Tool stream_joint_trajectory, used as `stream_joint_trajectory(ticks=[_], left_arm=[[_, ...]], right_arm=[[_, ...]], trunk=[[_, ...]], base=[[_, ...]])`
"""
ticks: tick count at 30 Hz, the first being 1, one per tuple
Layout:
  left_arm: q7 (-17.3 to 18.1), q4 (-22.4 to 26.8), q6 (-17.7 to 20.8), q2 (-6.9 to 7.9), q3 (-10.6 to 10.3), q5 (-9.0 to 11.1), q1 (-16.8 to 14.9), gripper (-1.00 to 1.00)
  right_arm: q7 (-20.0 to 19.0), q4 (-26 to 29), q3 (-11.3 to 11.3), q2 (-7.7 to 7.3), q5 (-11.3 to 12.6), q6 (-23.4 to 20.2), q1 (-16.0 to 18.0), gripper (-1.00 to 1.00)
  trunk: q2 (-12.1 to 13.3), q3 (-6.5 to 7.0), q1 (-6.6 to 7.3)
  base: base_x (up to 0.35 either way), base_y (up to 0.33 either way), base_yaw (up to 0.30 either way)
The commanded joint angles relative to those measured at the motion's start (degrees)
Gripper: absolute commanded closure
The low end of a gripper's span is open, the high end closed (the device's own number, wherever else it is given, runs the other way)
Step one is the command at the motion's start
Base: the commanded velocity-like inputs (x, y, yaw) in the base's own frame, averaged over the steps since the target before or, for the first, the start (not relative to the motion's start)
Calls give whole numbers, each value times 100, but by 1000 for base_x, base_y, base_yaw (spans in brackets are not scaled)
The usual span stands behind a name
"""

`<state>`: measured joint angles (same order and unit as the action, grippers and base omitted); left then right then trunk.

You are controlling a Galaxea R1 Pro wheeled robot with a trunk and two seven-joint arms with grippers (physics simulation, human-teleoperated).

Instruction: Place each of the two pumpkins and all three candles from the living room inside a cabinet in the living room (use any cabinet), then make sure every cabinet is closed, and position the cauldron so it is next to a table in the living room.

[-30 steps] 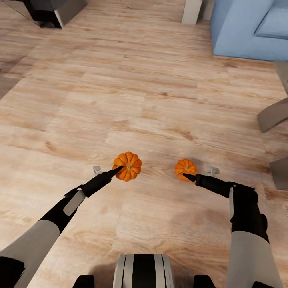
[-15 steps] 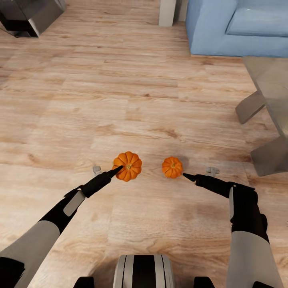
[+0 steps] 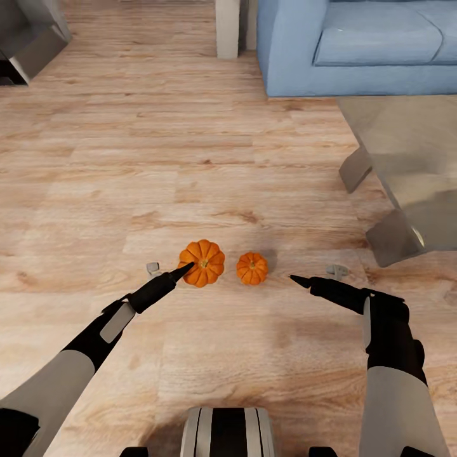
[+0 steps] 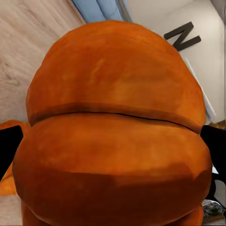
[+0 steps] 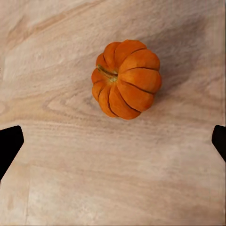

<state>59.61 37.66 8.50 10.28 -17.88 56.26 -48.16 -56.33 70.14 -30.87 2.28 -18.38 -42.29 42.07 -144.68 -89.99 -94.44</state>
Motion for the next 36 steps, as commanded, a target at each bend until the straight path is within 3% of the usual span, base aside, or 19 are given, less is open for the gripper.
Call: stream_joint_trajectory(ticks=[1, 17, 28, 36], left_arm=[[-1, 2, 0, 0, 2, 1, 0, 100], [-2, 5, 5, 0, 4, 3, 0, 100], [-2, 5, 10, 1, 9, 1, 0, 100], [-2, 5, 11, 5, 5, 6, 0, 100]], right_arm=[[2, -3, -1, 0, -1, 1, 0, -100], [2, -18, 2, 29, -7, 6, -1, -100], [7, -28, 2, 51, -7, 10, -1, -100], [8, -26, 4, 53, -14, 10, -5, -100]], trunk=[[2, 29, 2], [23, 476, 43], [38, 738, 72], [48, 959, 92]], base=[[0, 0, -249], [0, 0, -228], [0, 0, -7], [0, 0, 179]])
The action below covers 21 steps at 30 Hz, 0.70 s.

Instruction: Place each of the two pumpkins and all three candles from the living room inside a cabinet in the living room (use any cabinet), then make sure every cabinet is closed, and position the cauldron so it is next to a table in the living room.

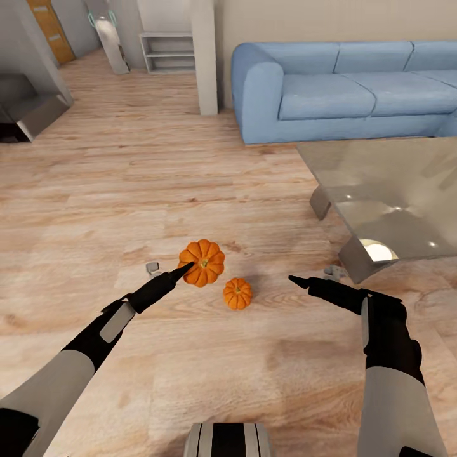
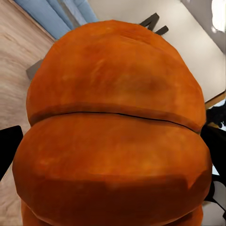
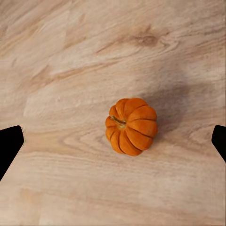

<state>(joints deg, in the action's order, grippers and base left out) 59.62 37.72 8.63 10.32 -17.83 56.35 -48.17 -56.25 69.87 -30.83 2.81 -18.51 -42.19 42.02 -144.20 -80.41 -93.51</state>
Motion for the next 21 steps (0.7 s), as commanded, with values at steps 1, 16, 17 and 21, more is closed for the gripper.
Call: stream_joint_trajectory(ticks=[1, 16, 17, 21], left_arm=[[-3, -2, -2, -1, 0, -2, 0, 100], [2, -5, -24, 3, 0, 5, 4, 100], [4, -7, -30, 4, 0, 22, 6, 100], [5, -15, -43, 5, -1, 95, 9, 100]], right_arm=[[0, 0, 0, 0, -2, 0, 0, -100], [0, -16, 0, 1, 5, 0, 0, -100], [0, -17, -1, 1, 5, 0, 0, -100], [0, -16, 0, 0, 0, 3, 0, -100]], trunk=[[2, 29, 2], [18, 309, 33], [18, 309, 33], [18, 309, 33]], base=[[0, 0, 210], [0, 0, 38], [0, 0, 0], [0, 0, 0]])
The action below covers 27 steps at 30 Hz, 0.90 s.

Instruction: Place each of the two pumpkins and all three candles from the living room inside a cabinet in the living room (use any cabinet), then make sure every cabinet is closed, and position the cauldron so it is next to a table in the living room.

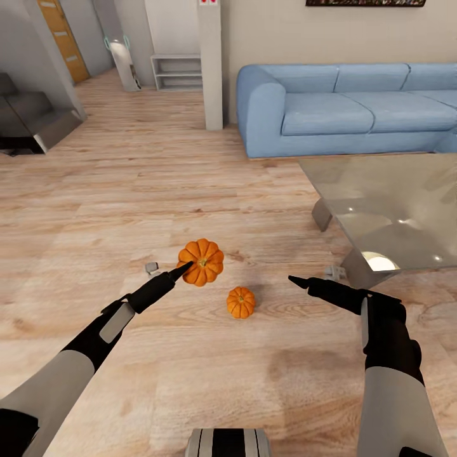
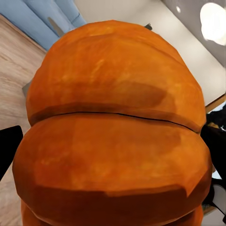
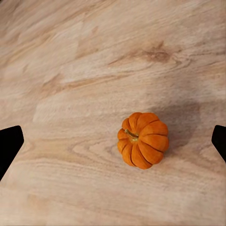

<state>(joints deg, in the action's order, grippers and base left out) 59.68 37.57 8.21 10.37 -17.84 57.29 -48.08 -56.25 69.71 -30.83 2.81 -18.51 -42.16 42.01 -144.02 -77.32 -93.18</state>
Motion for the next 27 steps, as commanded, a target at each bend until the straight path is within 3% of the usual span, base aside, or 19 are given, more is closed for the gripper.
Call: stream_joint_trajectory(ticks=[1, 10, 21, 27], left_arm=[[-1, -2, -3, 0, 5, 11, 0, 100], [0, 8, 11, -7, 9, 19, 1, 100], [-30, 7, 68, -4, 67, 22, -8, 100], [-38, 7, 104, 10, 303, 22, -16, 100]], right_arm=[[0, -2, 4, 1, -12, 4, 0, -100], [0, -1, 6, 0, -5, 5, 0, -100], [0, -9, 6, 0, -3, -1, 0, -100], [0, -13, 1, 0, -4, 2, 0, -100]], trunk=[[0, 0, 0], [0, 0, 0], [15, 244, 28], [23, 377, 44]], base=[[0, 0, 0], [0, 0, 0], [0, 0, 0], [0, 0, 0]])
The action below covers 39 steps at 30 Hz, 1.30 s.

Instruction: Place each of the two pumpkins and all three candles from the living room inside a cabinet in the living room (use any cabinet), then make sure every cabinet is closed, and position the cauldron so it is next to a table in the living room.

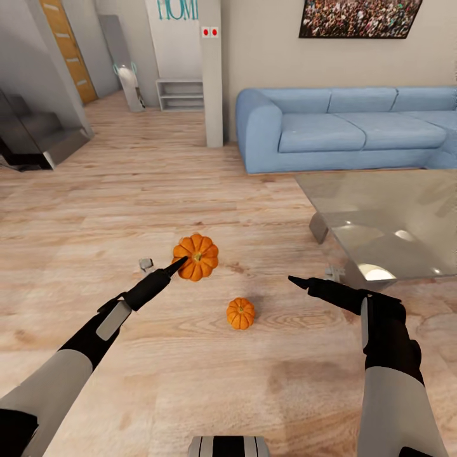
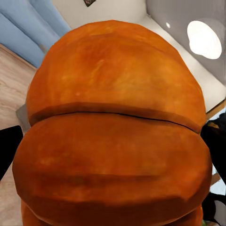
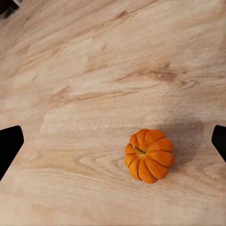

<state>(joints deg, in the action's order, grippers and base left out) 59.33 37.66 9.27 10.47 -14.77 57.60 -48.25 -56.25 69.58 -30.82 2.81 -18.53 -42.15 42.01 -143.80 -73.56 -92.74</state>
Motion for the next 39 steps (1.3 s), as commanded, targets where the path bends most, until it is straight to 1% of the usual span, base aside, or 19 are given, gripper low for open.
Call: stream_joint_trajectory(ticks=[1, 3, 9, 12, 16, 20, 39], left_arm=[[-1, 1, 1, 1, 29, -10, 0, 100], [8, 3, -2, 5, 73, -12, 0, 100], [33, 5, -36, 15, 76, -19, -1, 100], [102, 4, -72, 9, 65, -21, 12, 100], [383, -7, -59, 8, 69, -22, 16, 100], [439, -6, -48, 8, 71, -21, 17, 100], [448, -12, -56, 8, 62, -28, 17, 100]], right_arm=[[0, -1, 1, 0, -2, 1, 0, -100], [0, -4, 3, 0, -2, 3, 0, -100], [0, 0, -1, 0, -2, 3, 0, -100], [0, 2, 0, 0, -2, 3, 0, -100], [0, 2, 4, 0, -2, 1, 0, -100], [0, 3, 5, 0, -6, 3, 0, -100], [0, 3, 6, 0, -2, 5, 0, -100]], trunk=[[2, 23, 2], [4, 67, 7], [12, 200, 23], [12, 200, 23], [12, 200, 23], [12, 200, 23], [12, 200, 23]], base=[[0, 0, 0], [0, 0, 0], [0, 0, 0], [0, 0, 0], [46, 0, 0], [285, 0, 0], [333, 0, 0]])
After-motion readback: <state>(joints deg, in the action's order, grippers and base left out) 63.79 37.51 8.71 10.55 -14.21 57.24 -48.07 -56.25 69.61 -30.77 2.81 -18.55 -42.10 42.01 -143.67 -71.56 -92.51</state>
